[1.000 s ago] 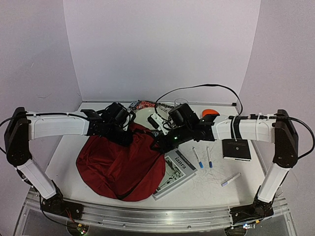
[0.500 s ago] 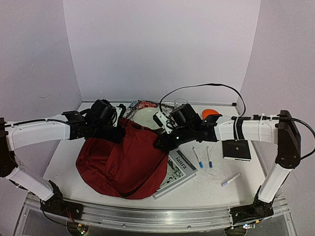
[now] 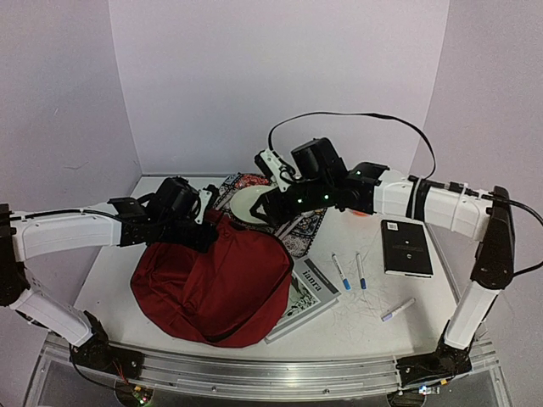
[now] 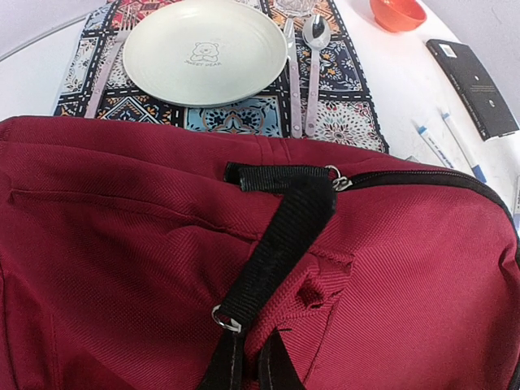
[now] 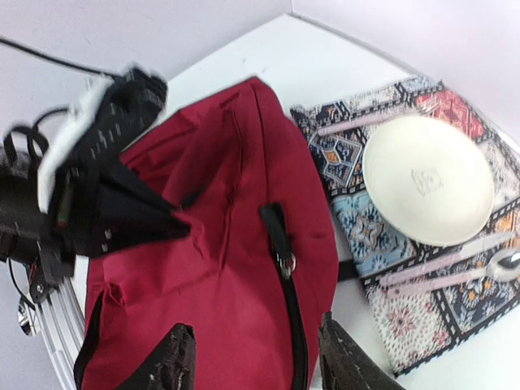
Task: Pack the student bag
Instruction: Hold the lower front pocket of the student bag, then pick up the lower front pocket of the student bag.
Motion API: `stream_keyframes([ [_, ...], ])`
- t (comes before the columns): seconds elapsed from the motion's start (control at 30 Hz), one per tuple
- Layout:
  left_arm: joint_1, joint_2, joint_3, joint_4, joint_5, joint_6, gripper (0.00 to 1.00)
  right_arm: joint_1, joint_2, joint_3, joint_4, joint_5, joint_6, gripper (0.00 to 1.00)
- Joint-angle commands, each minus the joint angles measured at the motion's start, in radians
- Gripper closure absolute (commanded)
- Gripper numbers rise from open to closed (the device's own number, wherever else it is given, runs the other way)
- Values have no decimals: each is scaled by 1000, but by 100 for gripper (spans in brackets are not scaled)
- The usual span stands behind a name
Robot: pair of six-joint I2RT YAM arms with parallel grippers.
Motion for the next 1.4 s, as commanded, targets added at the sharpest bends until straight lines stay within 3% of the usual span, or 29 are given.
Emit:
stream_keyframes([
  [0.0,-1,-21,3,68,40,28,100,-4,112,140,-90,2,-67,50],
  [0.3,-2,23,0,67,71,22,100,-13,307,323,-165,-73,-92,54],
  [1.1,-2,62,-8,66,102,9,100,-13,498,382,-168,-78,-86,64],
  [1.2,-2,62,-5,66,102,10,100,-13,491,372,-167,-67,-85,72],
  [1.37,-2,60,-11,66,85,11,100,-14,441,342,-167,-47,-93,96],
])
